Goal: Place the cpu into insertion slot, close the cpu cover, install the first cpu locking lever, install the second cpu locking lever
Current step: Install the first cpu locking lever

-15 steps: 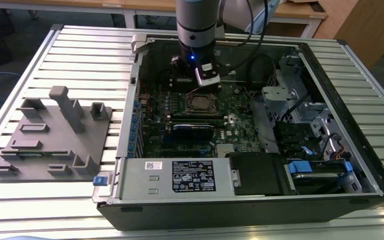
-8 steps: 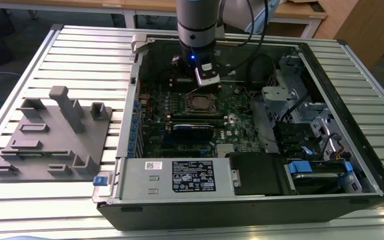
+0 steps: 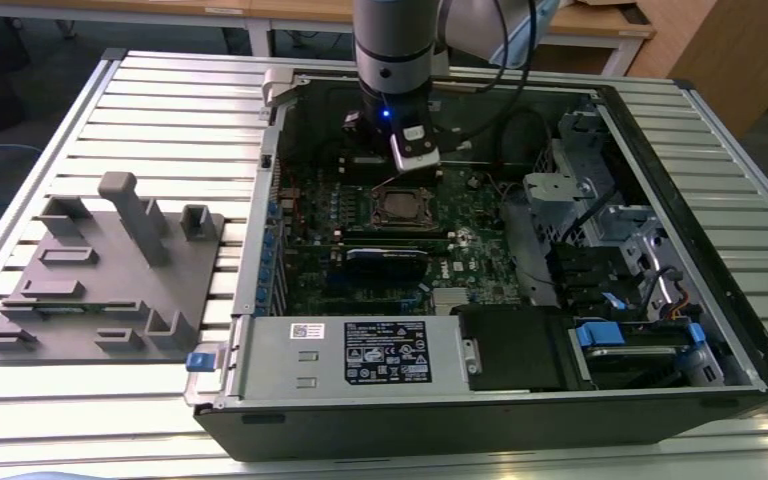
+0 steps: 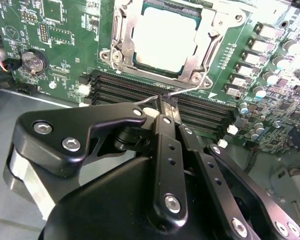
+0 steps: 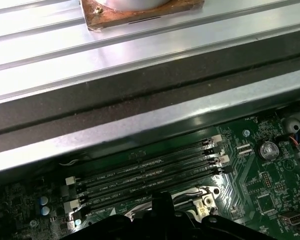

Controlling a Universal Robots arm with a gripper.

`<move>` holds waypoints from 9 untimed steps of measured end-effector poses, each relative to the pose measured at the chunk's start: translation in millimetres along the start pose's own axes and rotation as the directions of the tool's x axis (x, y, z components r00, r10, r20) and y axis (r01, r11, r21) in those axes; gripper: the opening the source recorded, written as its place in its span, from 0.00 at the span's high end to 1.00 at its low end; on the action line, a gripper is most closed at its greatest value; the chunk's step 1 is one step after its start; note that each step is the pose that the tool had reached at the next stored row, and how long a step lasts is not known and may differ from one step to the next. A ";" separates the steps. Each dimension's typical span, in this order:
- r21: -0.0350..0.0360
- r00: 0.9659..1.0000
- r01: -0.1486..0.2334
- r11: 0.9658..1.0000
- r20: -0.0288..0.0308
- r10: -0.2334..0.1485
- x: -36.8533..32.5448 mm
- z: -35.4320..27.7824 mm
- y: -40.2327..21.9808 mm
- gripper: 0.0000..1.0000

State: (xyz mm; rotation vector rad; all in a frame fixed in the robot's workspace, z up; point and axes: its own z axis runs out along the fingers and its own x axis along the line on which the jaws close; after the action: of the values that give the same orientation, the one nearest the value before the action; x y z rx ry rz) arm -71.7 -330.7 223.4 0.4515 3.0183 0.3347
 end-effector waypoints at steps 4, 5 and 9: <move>0.001 1.000 0.000 1.000 0.000 0.000 0.8 0.8 2.7 0.90; 0.001 1.000 0.000 1.000 0.000 0.000 0.8 0.9 3.2 0.90; 0.002 1.000 0.000 1.000 0.001 0.000 -0.9 1.7 4.5 0.90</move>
State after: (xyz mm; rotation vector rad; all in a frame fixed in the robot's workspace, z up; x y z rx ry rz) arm -69.4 -326.5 222.8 0.4518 3.0183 0.3316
